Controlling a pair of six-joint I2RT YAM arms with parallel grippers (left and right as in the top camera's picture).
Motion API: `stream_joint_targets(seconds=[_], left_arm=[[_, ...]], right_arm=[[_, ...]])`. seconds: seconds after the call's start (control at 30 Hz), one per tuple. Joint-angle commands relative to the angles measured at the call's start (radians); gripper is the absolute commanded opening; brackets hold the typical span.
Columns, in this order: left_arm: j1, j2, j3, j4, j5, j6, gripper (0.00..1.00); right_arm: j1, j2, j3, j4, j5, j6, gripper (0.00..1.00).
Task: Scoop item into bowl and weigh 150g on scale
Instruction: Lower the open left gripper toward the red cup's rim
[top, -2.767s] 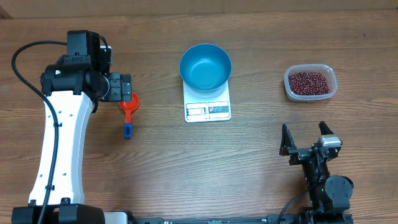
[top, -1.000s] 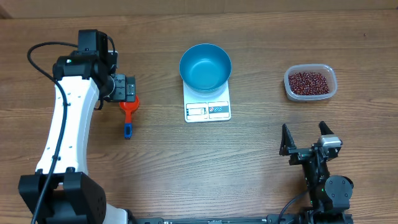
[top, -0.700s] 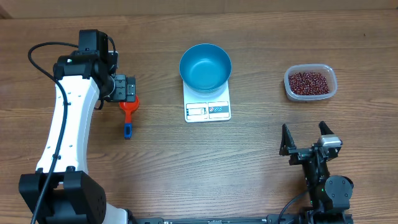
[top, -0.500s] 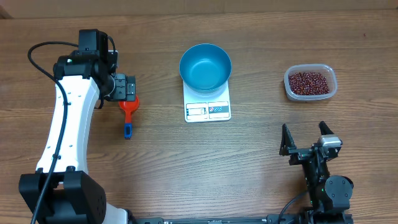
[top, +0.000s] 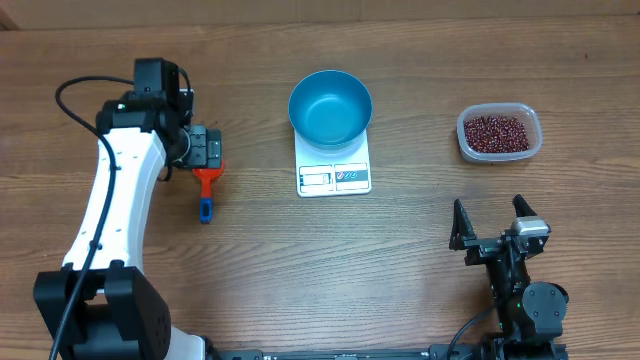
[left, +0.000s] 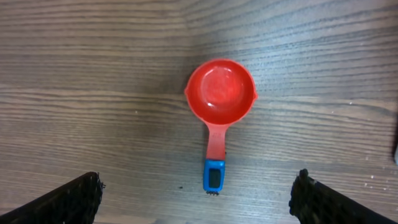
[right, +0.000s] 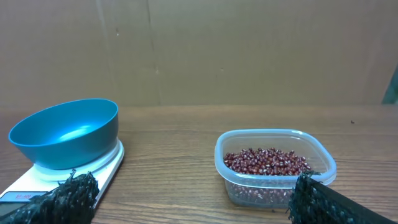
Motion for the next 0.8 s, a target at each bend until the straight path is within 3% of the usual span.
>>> stream_joint_targets(seconds=[0.0, 0.77], left_arm=[[0.01, 0.005, -0.04, 0.024, -0.009, -0.009, 1.0], [0.016, 0.005, -0.173, 0.219, -0.013, -0.008, 0.99]], right_arm=[[0.006, -0.01, -0.01, 0.002, -0.001, -0.004, 1.0], [0.006, -0.01, -0.01, 0.003, -0.001, -0.004, 1.0]])
